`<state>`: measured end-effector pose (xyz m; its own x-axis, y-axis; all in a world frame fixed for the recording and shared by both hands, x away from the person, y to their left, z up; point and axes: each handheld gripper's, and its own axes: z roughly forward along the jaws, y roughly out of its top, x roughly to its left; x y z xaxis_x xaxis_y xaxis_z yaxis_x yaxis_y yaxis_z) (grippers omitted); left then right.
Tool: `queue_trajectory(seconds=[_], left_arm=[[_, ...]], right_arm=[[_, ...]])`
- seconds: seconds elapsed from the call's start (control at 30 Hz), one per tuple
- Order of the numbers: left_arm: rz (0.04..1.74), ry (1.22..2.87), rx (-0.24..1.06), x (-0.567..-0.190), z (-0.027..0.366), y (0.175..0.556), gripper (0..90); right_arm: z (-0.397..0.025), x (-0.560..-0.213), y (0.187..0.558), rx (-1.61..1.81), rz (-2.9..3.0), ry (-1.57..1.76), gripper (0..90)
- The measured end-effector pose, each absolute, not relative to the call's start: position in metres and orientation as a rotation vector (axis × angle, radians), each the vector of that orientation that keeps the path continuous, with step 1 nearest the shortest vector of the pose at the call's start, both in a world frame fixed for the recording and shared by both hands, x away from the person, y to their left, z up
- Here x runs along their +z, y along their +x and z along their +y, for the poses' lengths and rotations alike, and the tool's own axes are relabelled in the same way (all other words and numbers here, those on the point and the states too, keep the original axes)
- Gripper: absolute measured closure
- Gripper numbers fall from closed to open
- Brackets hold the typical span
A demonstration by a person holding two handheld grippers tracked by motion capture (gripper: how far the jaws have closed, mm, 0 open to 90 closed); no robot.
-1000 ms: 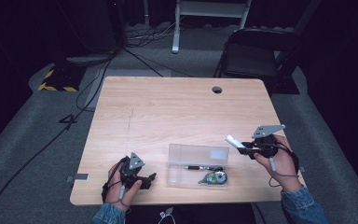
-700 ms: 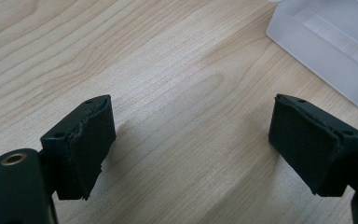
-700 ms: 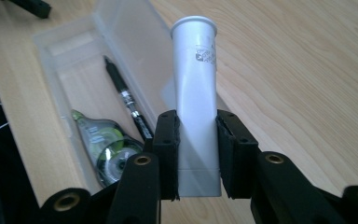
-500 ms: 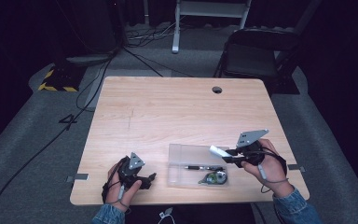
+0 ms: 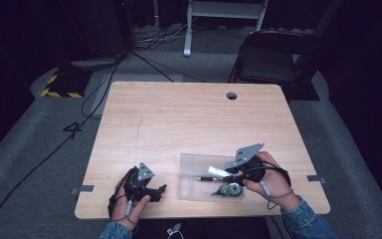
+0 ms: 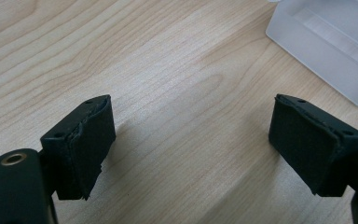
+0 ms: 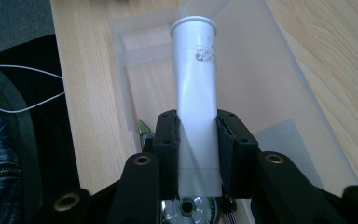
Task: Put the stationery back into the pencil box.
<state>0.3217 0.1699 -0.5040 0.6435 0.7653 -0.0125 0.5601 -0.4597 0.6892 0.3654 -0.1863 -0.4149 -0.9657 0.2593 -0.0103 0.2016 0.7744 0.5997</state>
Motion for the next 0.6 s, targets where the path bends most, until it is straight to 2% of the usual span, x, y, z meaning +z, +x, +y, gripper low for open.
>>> queue_trajectory(seconds=[0.6], left_arm=[[1.026, 2.190, 0.395, -0.504, 0.170, 0.322, 14.9]], right_arm=[[-0.151, -0.432, 0.371, 0.855, 3.002, 0.160, 71.1]])
